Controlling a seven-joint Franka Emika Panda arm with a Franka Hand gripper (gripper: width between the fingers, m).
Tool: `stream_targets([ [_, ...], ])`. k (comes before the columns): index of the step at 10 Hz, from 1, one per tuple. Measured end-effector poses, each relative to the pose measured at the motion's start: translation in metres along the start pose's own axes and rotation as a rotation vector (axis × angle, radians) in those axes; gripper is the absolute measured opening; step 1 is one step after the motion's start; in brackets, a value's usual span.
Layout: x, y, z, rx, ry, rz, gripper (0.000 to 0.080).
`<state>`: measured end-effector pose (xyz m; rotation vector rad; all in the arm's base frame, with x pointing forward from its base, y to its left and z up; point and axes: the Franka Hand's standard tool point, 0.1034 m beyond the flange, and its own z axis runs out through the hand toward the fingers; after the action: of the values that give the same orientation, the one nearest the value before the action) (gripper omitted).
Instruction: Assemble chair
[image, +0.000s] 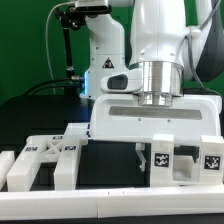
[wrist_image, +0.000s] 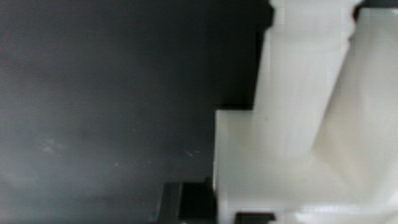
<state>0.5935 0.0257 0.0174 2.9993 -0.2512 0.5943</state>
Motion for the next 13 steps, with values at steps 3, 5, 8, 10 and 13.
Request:
stream_targets([
  [3,0.0,0.0,0.0,0.0,0.0,0.0,0.0034],
  [5,0.009,0.026,-0.006,-0.009,0.002,-0.115,0.0034],
  [8,0.02,0.037,-0.049,0.049,-0.059,-0.094,0.0034],
  [10,0.03,0.036,-0.066,0.078,-0.085,-0.08,0.0034],
  [13,0.033,0.041,-0.06,0.02,0.069,-0.105,0.0034],
])
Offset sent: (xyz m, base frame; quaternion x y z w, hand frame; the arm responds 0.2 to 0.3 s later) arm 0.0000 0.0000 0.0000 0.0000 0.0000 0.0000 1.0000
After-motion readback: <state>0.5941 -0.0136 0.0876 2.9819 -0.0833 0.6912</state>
